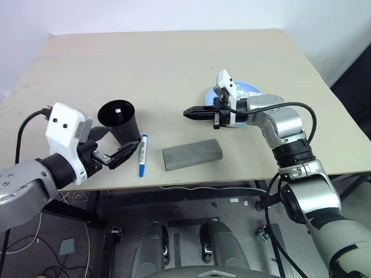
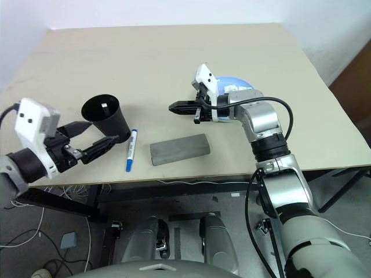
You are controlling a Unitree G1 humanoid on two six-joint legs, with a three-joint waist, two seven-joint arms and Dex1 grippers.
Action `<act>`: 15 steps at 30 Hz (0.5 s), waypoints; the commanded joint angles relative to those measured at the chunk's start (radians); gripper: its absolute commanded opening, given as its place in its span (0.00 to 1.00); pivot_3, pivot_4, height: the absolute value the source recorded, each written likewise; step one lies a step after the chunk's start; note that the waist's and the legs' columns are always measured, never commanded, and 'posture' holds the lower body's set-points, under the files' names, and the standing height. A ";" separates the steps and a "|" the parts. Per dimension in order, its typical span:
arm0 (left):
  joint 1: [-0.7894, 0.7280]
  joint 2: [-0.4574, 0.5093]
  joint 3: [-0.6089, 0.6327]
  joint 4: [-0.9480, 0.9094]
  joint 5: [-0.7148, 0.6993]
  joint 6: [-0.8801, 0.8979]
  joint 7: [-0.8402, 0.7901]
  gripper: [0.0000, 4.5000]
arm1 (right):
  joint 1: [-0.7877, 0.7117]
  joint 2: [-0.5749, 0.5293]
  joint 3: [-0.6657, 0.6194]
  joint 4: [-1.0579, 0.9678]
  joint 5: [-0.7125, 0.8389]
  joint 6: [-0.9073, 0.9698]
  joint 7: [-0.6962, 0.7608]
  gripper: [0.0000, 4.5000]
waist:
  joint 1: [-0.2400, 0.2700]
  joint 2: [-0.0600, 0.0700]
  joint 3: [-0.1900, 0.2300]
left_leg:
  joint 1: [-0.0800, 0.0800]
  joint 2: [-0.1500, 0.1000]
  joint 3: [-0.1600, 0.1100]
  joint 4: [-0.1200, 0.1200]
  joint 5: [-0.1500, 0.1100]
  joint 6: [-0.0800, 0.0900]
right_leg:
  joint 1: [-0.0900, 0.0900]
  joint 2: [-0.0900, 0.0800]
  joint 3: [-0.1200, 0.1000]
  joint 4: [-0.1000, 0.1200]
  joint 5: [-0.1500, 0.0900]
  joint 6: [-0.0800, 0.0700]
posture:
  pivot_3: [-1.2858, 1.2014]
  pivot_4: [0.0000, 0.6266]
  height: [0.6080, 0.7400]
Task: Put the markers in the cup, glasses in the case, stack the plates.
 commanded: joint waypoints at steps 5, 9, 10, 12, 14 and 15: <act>-0.049 0.058 -0.176 0.011 0.011 0.006 0.088 0.99 | -0.024 -0.015 -0.013 -0.029 -0.007 -0.017 0.001 0.00 | 0.001 0.000 0.000 | -0.001 0.000 0.000 0.000 0.000 0.000 | -0.001 0.000 0.000 0.000 0.000 0.000 | 0.52 0.24 0.47; -0.098 0.015 -0.297 0.071 0.070 0.015 0.130 0.99 | -0.012 -0.016 -0.010 -0.036 -0.015 -0.030 -0.006 0.00 | 0.001 0.000 0.000 | -0.001 0.000 0.000 0.000 0.000 0.000 | -0.001 0.000 0.000 0.000 0.000 0.000 | 0.52 0.24 0.47; -0.113 0.005 -0.319 0.088 0.085 0.020 0.140 0.99 | -0.009 -0.014 -0.009 -0.040 -0.017 -0.030 -0.008 0.00 | 0.001 0.000 0.000 | 0.000 0.000 0.000 0.000 0.000 0.000 | -0.001 0.000 0.000 0.000 0.000 0.000 | 0.52 0.24 0.47; -0.153 -0.019 -0.372 0.130 0.109 0.046 0.163 0.99 | -0.003 -0.015 -0.009 -0.048 -0.018 -0.029 -0.011 0.00 | 0.001 0.000 0.000 | -0.001 0.000 0.000 0.000 0.000 0.000 | -0.001 0.001 0.000 0.000 0.000 0.000 | 0.52 0.24 0.47; -0.193 -0.044 -0.415 0.167 0.125 0.073 0.180 0.99 | 0.001 -0.015 -0.013 -0.054 -0.016 -0.026 -0.017 0.00 | 0.002 0.000 0.000 | -0.001 0.000 0.000 0.000 0.000 0.000 | -0.001 0.001 0.000 0.000 0.000 0.000 | 0.52 0.24 0.47; -0.208 -0.057 -0.428 0.180 0.131 0.084 0.188 0.99 | 0.003 -0.015 -0.014 -0.056 -0.016 -0.025 -0.019 0.00 | 0.003 0.000 0.000 | -0.001 0.000 0.000 0.000 0.000 0.000 | -0.001 0.001 0.000 0.000 0.000 0.000 | 0.52 0.24 0.47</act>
